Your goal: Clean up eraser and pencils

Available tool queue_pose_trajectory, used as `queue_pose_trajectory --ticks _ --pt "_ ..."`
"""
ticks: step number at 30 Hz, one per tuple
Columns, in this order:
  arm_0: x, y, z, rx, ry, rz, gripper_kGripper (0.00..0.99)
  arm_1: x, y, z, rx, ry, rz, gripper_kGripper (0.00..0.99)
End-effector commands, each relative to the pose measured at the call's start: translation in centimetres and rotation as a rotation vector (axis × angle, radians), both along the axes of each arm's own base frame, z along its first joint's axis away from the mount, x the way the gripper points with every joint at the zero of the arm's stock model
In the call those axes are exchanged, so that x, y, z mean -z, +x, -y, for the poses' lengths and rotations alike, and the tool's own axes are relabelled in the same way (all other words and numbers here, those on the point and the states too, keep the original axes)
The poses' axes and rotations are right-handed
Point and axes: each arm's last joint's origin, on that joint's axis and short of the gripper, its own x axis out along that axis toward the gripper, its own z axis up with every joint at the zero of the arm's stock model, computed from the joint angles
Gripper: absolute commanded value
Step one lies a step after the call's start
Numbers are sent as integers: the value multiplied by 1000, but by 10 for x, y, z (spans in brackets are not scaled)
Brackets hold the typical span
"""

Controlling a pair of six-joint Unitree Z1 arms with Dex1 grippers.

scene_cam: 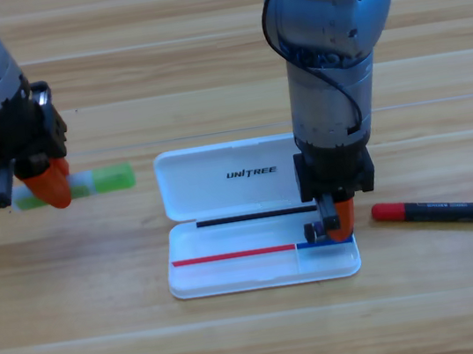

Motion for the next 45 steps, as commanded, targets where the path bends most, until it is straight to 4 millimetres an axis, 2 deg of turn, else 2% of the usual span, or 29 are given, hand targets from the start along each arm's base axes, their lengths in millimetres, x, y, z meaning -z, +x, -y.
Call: queue_pose_trajectory --ticks 1,4,6,10,13,16,20,23,25,28,34,39,45 --pt "-3 -7 0 3 6 3 0 32 -8 -11 -20 -56 -74 213" --pt "-3 -7 0 3 7 2 0 32 -9 -12 -20 -45 -86 457" --pt "-2 -7 0 3 8 0 0 32 -9 -12 -19 -45 -87 528" --pt "0 -6 1 3 11 -5 0 28 -9 -11 -18 -39 -82 739" --pt "0 -5 1 2 9 -4 0 14 -12 -7 -19 -18 -66 739" --pt "-2 -4 3 0 -1 -3 0 -10 -17 5 -10 14 -42 739" --pt "-2 -5 15 15 -23 -9 0 -40 -24 35 20 34 -27 739" --pt "-2 -8 30 30 -41 -17 0 -47 -24 61 58 19 -31 744" --pt "0 -10 42 41 -50 -24 0 -44 -20 76 80 2 -40 795" --pt "4 -15 60 63 -67 -44 0 -31 -7 92 106 -8 -45 795" --pt "24 -22 94 124 -67 -97 0 15 33 114 139 -32 -21 795" --pt "48 -24 113 168 -54 -135 0 40 51 123 144 -41 -17 793" --pt "73 -16 127 189 -35 -150 0 53 52 121 133 -49 -52 787"
